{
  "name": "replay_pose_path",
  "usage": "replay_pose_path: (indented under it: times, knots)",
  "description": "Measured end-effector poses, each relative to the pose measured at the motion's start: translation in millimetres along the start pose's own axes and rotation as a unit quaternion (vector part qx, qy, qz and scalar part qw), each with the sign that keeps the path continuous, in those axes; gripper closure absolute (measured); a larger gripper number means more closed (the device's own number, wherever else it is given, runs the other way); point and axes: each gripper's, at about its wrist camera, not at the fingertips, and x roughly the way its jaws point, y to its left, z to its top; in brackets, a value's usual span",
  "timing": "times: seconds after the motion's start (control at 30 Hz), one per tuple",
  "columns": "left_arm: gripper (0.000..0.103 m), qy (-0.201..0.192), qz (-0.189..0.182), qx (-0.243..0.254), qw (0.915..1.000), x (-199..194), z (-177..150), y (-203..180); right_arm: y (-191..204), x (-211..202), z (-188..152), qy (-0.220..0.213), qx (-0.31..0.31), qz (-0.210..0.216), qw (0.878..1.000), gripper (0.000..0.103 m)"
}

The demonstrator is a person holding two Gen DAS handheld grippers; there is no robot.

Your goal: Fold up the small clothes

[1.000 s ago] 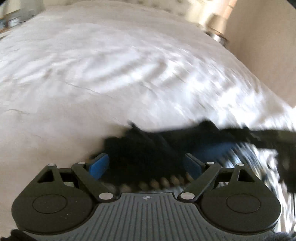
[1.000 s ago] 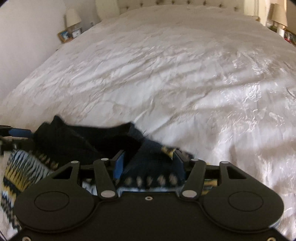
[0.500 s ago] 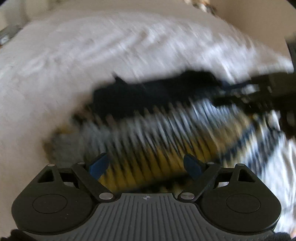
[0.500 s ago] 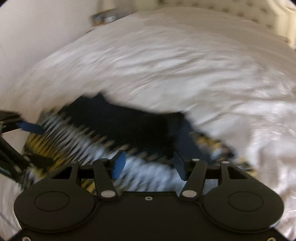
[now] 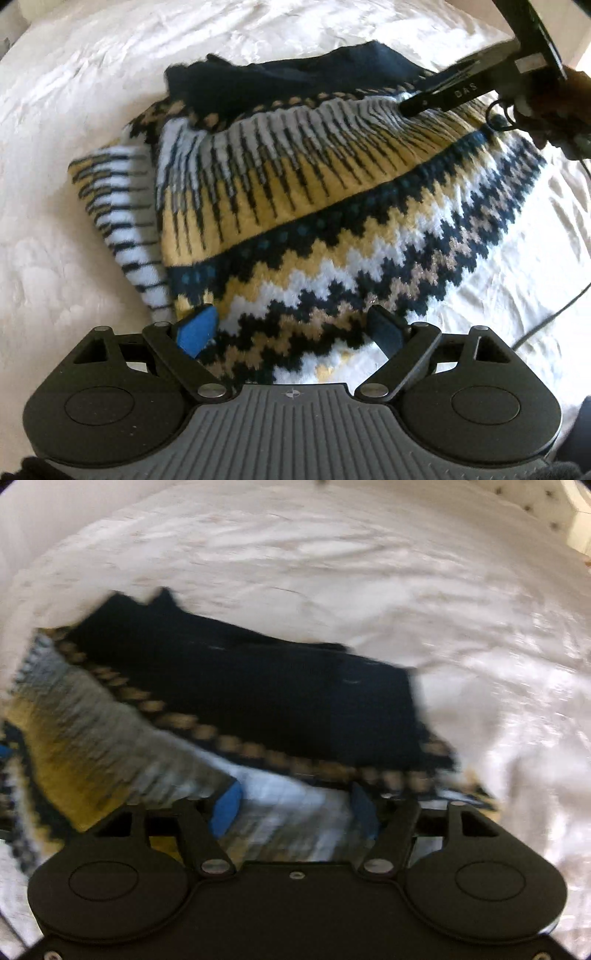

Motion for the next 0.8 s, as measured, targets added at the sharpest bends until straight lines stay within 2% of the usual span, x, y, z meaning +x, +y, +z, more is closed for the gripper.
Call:
replay_pose_path:
  times: [0.1, 0.2, 0.27, 0.37, 0.5, 0.57, 0.67, 0.73, 0.8]
  knots:
    - [0.015, 0.005, -0.004, 0.001, 1.0000, -3, -5, 3, -16, -3, -6, 0.005, 0.029, -0.021, 0.999, 0.034]
    - [0.015, 0.011, -0.005, -0.002, 0.9999, -14, -2, 3, -14, -21, -9, -0.003, 0.054, -0.050, 0.997, 0.033]
    - [0.015, -0.015, -0.016, -0.040, 0.9990, -30, 3, 5, -6, -38, -12, -0.025, 0.060, -0.037, 0.997, 0.033]
    - [0.015, -0.068, -0.039, -0.089, 0.9929, -45, 15, 6, 20, -60, -21, -0.050, 0.041, -0.016, 0.998, 0.032]
    - [0.015, -0.093, -0.021, -0.073, 0.9927, -34, 40, 1, 50, -65, -40, -0.031, 0.028, 0.008, 0.999, 0.030]
    - [0.015, -0.091, -0.002, -0.067, 0.9936, -21, 49, 7, 55, -65, -55, -0.012, 0.025, -0.004, 1.000, 0.030]
    - [0.015, -0.073, 0.023, -0.092, 0.9928, -4, 52, 34, 41, -63, -76, 0.018, 0.051, -0.039, 0.998, 0.029]
    - [0.015, -0.050, 0.021, -0.108, 0.9927, 3, 50, 51, 25, -64, -86, 0.035, 0.083, -0.059, 0.994, 0.029]
    - [0.015, -0.044, 0.013, -0.099, 0.9940, 3, 50, 54, 7, -69, -98, 0.043, 0.125, -0.069, 0.989, 0.029]
